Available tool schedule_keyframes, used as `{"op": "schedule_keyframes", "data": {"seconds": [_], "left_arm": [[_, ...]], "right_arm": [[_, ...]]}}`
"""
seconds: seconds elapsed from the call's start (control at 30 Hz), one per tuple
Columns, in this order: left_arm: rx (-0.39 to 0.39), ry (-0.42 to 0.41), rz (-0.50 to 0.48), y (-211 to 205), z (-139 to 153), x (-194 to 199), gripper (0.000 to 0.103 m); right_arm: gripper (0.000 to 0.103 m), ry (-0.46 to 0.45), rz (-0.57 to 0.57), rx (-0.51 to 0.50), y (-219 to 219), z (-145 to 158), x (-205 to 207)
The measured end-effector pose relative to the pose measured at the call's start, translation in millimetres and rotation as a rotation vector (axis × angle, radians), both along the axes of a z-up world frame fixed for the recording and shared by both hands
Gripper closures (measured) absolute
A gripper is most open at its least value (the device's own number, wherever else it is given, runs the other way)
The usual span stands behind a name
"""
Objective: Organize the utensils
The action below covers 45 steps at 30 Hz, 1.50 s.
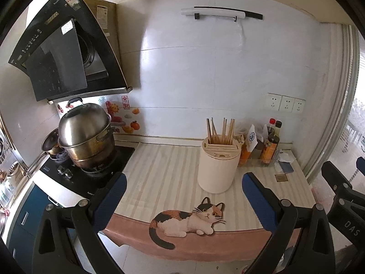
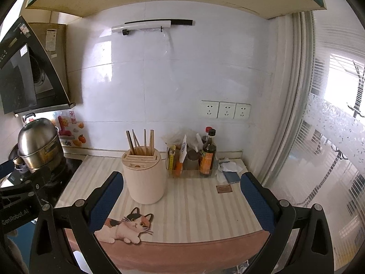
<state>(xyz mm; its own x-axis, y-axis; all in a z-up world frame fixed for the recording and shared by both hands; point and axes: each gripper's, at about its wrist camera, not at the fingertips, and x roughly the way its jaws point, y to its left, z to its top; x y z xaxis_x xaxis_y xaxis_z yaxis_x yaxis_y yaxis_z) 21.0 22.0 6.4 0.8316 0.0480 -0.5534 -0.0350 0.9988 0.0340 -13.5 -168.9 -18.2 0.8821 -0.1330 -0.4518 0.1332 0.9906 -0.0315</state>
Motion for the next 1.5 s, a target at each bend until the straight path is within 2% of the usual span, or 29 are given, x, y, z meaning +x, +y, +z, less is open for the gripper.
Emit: {"op": "schedule_keyframes", "data": {"seconds": [1.5], "left_arm": [[0.011, 0.021, -0.006, -13, -7, 3, 0.0]], "right_arm": [[0.0, 0.015, 0.02, 0.029, -10, -6, 4]]}}
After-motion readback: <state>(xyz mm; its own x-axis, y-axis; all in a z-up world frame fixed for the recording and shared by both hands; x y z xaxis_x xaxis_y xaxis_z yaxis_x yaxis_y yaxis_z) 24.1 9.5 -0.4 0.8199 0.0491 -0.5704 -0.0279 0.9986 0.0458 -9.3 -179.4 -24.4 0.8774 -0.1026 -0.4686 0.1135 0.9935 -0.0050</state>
